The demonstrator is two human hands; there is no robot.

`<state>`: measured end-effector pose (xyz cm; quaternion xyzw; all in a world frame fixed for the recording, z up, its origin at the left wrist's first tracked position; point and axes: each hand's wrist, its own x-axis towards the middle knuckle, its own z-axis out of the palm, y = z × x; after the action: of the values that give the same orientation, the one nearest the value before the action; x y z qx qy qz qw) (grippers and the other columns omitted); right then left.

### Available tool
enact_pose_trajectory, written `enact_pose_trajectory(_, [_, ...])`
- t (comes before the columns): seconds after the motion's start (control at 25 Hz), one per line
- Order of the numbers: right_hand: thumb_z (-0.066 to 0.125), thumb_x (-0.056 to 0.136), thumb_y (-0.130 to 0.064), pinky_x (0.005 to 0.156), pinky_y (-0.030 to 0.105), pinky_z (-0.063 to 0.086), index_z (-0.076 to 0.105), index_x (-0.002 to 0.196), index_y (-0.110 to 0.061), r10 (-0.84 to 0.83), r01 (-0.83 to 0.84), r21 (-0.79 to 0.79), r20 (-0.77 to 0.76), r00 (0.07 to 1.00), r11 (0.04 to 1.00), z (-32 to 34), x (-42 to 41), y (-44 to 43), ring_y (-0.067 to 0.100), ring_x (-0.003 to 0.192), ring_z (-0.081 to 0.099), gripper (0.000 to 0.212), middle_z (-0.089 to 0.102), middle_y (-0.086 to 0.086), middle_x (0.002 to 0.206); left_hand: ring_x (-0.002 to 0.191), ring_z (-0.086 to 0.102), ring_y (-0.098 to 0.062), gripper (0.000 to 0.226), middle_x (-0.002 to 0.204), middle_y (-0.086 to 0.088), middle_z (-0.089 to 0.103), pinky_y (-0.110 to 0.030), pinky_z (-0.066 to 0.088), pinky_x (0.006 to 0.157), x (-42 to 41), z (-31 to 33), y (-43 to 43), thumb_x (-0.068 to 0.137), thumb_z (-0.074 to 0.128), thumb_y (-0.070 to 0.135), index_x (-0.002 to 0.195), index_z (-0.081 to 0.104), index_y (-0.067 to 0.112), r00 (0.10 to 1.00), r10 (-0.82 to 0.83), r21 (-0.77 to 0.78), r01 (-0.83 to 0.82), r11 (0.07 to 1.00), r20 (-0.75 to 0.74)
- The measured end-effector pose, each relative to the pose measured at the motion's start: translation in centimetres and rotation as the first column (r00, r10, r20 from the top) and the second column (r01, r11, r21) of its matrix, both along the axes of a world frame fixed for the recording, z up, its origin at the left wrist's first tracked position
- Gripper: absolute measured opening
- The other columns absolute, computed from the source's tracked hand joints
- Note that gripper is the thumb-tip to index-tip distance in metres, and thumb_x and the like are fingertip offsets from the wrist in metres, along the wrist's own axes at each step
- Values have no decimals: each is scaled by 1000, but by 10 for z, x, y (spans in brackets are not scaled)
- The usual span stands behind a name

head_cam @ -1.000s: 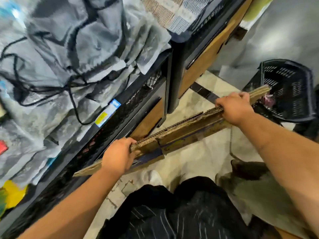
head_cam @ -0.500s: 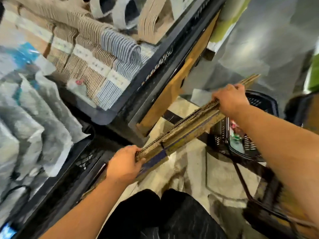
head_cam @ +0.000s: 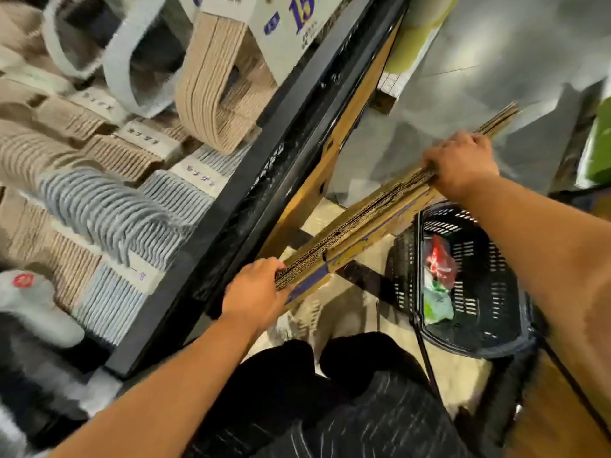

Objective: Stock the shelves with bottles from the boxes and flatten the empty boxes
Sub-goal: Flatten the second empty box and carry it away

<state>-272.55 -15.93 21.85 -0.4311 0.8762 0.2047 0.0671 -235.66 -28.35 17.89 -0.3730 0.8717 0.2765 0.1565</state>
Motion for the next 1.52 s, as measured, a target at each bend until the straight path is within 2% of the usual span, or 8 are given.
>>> enact_pose_trajectory(0.36, [68, 88, -29, 107, 44, 28, 66, 111, -25, 50, -50, -7, 153, 987, 999, -152, -157, -53, 33, 120, 44, 23, 64, 10, 117, 110, 59, -23, 34, 115, 2, 64, -35, 47, 84, -148, -104, -18, 89, 68, 41, 119, 61, 26, 984, 158, 35, -161, 986, 85])
enact_pose_trajectory(0.56, [65, 90, -33, 105, 49, 28, 69, 112, -28, 117, -110, -51, 159, 980, 993, -248, -193, -88, 34, 122, 39, 23, 60, 6, 122, 108, 61, -26, 37, 123, 0, 62, -33, 46, 79, -195, -185, -22, 92, 64, 41, 125, 56, 25, 956, 200, 30, -211, 977, 216])
enact_pose_trajectory(0.72, [64, 88, -31, 108, 55, 24, 70, 115, -27, 108, -92, -131, 120, 987, 987, -305, -195, -111, 36, 124, 36, 28, 53, 11, 127, 101, 65, -31, 34, 111, -7, 69, -35, 48, 76, -201, -241, -20, 95, 61, 38, 125, 53, 25, 901, 297, 100, -343, 934, 315])
enact_pose_trajectory(0.88, [61, 89, -34, 106, 56, 25, 72, 112, -28, 104, -84, -138, 144, 984, 987, -350, -183, -131, 38, 123, 36, 26, 49, 12, 123, 102, 64, -34, 35, 112, -13, 68, -40, 49, 83, -189, -282, -24, 91, 66, 35, 119, 59, 16, 925, 269, -84, -256, 963, 269])
enact_pose_trajectory(1.08, [64, 89, -28, 106, 56, 27, 66, 119, -23, 112, -90, -160, 136, 984, 983, -378, -171, -147, 41, 133, 29, 30, 46, 14, 132, 97, 66, -35, 42, 117, -13, 68, -39, 51, 78, -185, -308, -26, 91, 66, 36, 126, 58, 13, 919, 224, -164, -179, 970, 324])
enact_pose_trajectory(1.2, [63, 90, -22, 112, 55, 21, 60, 128, -19, 148, -129, -158, 115, 982, 979, -386, -173, -150, 38, 140, 26, 39, 50, 16, 139, 120, 56, -31, 51, 135, -11, 58, -40, 46, 92, -187, -315, -24, 97, 56, 42, 141, 46, 16, 895, 216, -114, -186, 976, 390])
enact_pose_trajectory(1.32, [65, 90, -25, 113, 54, 18, 62, 125, -22, 245, -231, -128, 102, 964, 964, -384, -181, -147, 34, 131, 40, 36, 62, 12, 125, 126, 49, -28, 48, 139, -9, 52, -35, 41, 97, -186, -312, -20, 103, 42, 44, 143, 40, 18, 870, 170, -80, -150, 985, 463])
enact_pose_trajectory(1.52, [70, 86, -28, 108, 53, 25, 65, 112, -27, 311, -307, -52, 91, 946, 950, -370, -197, -143, 32, 118, 47, 26, 66, 6, 112, 119, 56, -35, 44, 128, -17, 62, -38, 42, 93, -187, -300, -23, 100, 52, 34, 135, 52, 7, 921, 186, -19, -191, 981, 342])
